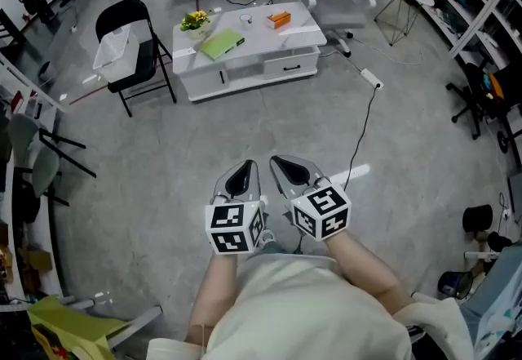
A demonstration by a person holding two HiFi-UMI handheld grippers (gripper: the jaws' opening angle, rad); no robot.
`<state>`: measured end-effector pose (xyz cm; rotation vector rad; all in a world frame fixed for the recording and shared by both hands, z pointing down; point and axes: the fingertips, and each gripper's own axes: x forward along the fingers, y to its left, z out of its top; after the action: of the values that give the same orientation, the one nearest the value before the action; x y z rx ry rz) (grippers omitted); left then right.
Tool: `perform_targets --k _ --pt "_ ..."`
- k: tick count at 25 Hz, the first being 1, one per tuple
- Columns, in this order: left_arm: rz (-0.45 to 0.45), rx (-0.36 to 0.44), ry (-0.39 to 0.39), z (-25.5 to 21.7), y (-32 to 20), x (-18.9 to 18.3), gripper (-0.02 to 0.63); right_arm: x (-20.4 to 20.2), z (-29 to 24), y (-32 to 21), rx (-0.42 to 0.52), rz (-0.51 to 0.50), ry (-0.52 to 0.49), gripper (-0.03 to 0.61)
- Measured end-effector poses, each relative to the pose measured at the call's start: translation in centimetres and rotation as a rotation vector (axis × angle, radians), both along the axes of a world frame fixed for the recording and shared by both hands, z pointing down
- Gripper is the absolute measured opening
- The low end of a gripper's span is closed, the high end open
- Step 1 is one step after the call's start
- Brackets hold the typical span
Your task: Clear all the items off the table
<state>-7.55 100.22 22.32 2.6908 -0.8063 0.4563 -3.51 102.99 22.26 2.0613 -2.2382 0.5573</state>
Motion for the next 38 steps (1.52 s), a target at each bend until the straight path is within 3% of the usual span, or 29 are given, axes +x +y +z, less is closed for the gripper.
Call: perform_targets --k 8,22,38 --pt "0.029 -0.014 -0.014 1.0 -3.3 -1.1 0.009 -1.3 0.6 -3.1 -0.020 0.042 0.005 -0.002" --pt "-0.012 -0.018 -0.024 1.8 -7.2 -1.2 0.009 -0.6 1.4 -6.3 -0.046 0.028 0.014 -0.002" --pt "-0.092 -0.045 -0.025 2.4 -16.2 4.8 0.009 6.6 1.7 -15.6 -0.052 -0.033 0.025 -0.002"
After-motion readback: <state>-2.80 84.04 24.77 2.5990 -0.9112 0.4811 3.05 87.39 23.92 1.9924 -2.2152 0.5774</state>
